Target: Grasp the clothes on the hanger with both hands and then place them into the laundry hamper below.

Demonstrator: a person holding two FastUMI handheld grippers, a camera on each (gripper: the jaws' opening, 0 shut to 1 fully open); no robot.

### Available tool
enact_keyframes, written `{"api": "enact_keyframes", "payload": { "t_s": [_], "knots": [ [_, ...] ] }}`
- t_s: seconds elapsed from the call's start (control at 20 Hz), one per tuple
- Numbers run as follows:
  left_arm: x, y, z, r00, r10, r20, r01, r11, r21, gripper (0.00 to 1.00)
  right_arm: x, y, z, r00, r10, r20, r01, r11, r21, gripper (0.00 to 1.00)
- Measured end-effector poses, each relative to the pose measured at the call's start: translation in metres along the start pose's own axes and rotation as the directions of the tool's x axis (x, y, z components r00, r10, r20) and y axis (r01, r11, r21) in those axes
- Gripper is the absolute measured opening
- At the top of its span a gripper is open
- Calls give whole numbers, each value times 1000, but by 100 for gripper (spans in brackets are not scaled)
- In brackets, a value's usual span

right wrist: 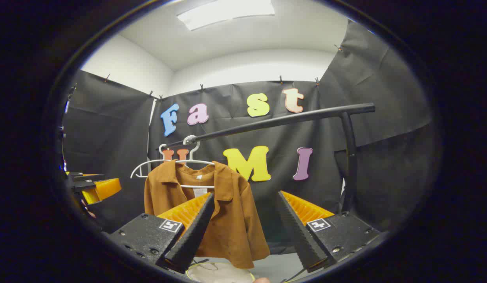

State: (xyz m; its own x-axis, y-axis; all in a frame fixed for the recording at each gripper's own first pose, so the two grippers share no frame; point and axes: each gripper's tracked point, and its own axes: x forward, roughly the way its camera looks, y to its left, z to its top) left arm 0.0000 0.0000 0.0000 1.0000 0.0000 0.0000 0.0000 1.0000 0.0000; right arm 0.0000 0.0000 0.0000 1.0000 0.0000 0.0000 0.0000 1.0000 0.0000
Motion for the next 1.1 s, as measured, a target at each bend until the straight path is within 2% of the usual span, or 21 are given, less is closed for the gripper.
{"api": "enact_keyframes", "payload": {
  "t_s": [0.1, 0.2, 0.45, 0.55, 0.65, 1.1],
  "knots": [
    [-1, -3, 3, 1000, 4, 8, -4, 1000, 16, 96, -2, -5, -1, 1000, 0, -5, 0, 1000, 5, 100],
    [-1, -9, 5, 1000, 5, 12, -5, 1000, 18, 100, -2, -10, 1, 1000, -2, 0, 2, 1000, 9, 100],
    [-2, -26, 6, 1000, -17, 7, 17, 1000, 26, 100, 2, -17, -2, 1000, 8, -5, -8, 1000, 17, 100],
    [-2, -32, 7, 1000, -21, 14, 20, 999, 35, 90, 5, -19, -3, 1000, 12, -8, -12, 1000, 12, 99],
    [0, -36, 7, 1000, -13, 14, 12, 999, 35, 100, 6, -21, -2, 1000, 21, -4, -21, 1000, 6, 100],
    [0, -40, 4, 998, 63, 0, -63, 997, 35, 100, 10, -32, -12, 998, 59, -29, -59, 998, 11, 99]
  ]
}}
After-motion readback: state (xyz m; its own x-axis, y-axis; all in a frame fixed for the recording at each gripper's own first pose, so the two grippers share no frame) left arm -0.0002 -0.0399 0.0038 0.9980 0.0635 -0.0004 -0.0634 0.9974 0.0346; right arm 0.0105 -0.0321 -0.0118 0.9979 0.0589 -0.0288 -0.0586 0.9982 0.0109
